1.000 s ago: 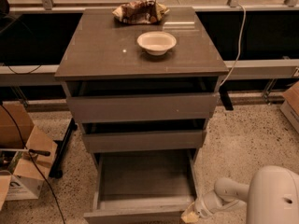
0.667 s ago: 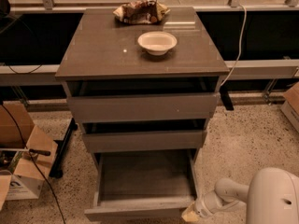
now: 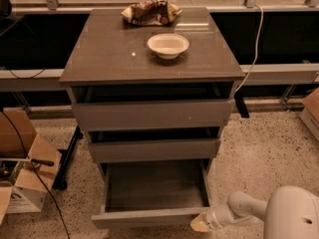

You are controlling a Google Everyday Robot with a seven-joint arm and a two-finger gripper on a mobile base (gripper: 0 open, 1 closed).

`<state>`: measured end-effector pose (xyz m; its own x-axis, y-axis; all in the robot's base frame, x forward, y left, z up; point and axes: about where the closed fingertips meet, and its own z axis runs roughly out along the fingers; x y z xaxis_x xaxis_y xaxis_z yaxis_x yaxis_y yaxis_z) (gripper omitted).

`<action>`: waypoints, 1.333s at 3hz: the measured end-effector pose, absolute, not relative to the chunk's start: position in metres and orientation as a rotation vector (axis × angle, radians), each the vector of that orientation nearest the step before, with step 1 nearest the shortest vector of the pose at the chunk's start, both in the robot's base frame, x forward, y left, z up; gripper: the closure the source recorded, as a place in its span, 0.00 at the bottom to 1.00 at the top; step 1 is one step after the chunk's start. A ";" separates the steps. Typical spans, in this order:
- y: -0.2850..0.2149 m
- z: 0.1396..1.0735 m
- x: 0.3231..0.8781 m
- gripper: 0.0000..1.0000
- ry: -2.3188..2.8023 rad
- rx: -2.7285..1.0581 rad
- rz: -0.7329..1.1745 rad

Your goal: Close bottom drawer

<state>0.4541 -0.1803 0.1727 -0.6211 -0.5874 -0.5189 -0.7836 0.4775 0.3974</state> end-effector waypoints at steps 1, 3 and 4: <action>-0.171 0.168 0.475 1.00 2.367 -1.149 0.861; -0.169 0.168 0.508 1.00 2.320 -1.139 0.831; -0.143 0.159 0.542 1.00 2.239 -1.152 0.857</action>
Offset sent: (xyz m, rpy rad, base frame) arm 0.2079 0.0231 -0.0224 0.0837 -0.3494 -0.0705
